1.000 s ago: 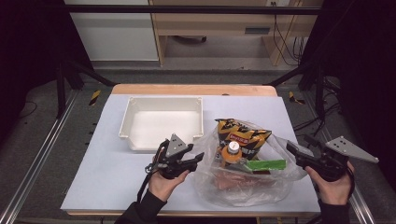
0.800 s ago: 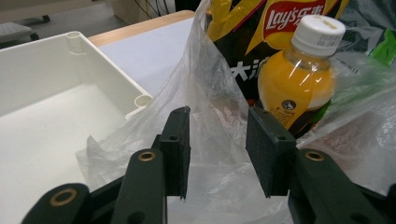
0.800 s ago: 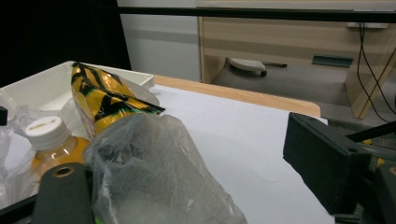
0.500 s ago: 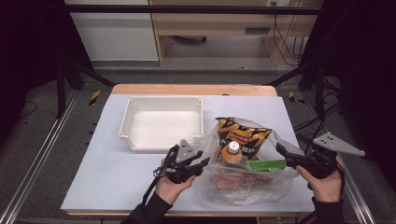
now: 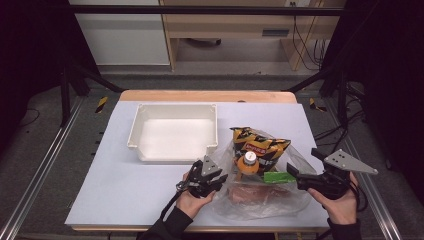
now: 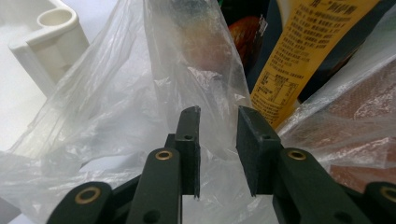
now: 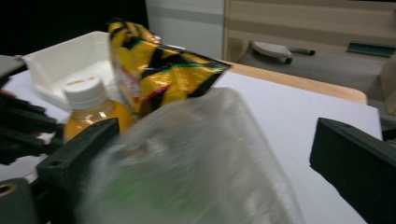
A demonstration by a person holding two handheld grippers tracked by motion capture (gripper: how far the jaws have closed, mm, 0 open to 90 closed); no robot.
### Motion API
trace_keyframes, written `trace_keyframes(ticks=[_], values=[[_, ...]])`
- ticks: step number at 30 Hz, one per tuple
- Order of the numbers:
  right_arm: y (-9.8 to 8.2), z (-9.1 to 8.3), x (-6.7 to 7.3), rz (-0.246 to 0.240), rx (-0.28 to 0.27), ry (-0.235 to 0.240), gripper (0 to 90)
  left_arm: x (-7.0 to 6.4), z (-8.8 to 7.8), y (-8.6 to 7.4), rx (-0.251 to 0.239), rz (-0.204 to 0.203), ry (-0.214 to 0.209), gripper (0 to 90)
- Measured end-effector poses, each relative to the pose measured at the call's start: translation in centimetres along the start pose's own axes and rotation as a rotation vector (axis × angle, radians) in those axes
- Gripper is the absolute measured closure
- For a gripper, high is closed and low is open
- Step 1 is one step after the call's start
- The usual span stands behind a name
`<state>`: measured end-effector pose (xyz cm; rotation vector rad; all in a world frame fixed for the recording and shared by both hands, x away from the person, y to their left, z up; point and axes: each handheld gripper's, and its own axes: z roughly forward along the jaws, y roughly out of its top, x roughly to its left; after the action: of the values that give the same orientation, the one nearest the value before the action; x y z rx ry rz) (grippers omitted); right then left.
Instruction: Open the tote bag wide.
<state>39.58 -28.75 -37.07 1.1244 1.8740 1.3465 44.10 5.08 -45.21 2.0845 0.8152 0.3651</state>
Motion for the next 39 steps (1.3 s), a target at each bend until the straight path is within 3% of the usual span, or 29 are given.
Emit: trace_keyframes(ticks=[5, 9, 15, 17, 20, 25, 28, 30, 34, 36, 39], values=[[-0.4, 0.1, 0.9, -0.021, 0.035, 0.007, 2.3, 0.0, 0.1, -0.1, 0.000, 0.002, 0.006, 70.8], [-0.7, -0.2, 0.7, -0.030, 0.013, 0.001, 13.9, 0.1, 0.0, -0.1, -0.001, 0.007, 0.012, 71.4], [2.4, -1.9, 0.5, -0.035, -0.057, -0.011, 28.8, 0.4, -0.1, -0.1, 0.003, -0.011, 0.006, 76.3], [2.8, -2.0, 0.6, -0.039, -0.060, -0.012, 32.1, 0.4, 0.0, -0.1, 0.005, -0.015, 0.004, 77.0], [4.1, -2.1, 0.6, -0.045, -0.068, -0.008, 50.2, 0.4, 0.2, -0.2, 0.011, -0.012, 0.004, 78.6], [5.3, -0.8, -0.4, -0.027, -0.024, -0.013, 58.7, 0.5, 0.3, -0.2, 0.012, -0.015, 0.002, 78.8], [4.4, 0.6, -1.5, -0.007, 0.044, -0.024, 56.3, 0.6, 0.2, -0.2, 0.009, -0.019, 0.000, 78.6], [2.9, 1.5, -1.9, 0.031, 0.087, 0.006, 52.2, 0.7, 0.2, -0.3, 0.010, -0.019, -0.001, 78.4], [0.4, 2.4, -2.0, 0.051, 0.134, 0.029, 50.2, 0.8, 0.3, -0.3, 0.012, -0.024, -0.003, 78.1], [-0.5, 2.6, -2.3, 0.055, 0.154, 0.025, 54.3, 0.8, 0.3, -0.3, 0.010, -0.022, -0.002, 78.0], [-1.1, 2.9, -3.0, 0.060, 0.173, 0.033, 69.4, 0.9, 0.4, -0.3, 0.009, -0.026, -0.002, 78.1]])
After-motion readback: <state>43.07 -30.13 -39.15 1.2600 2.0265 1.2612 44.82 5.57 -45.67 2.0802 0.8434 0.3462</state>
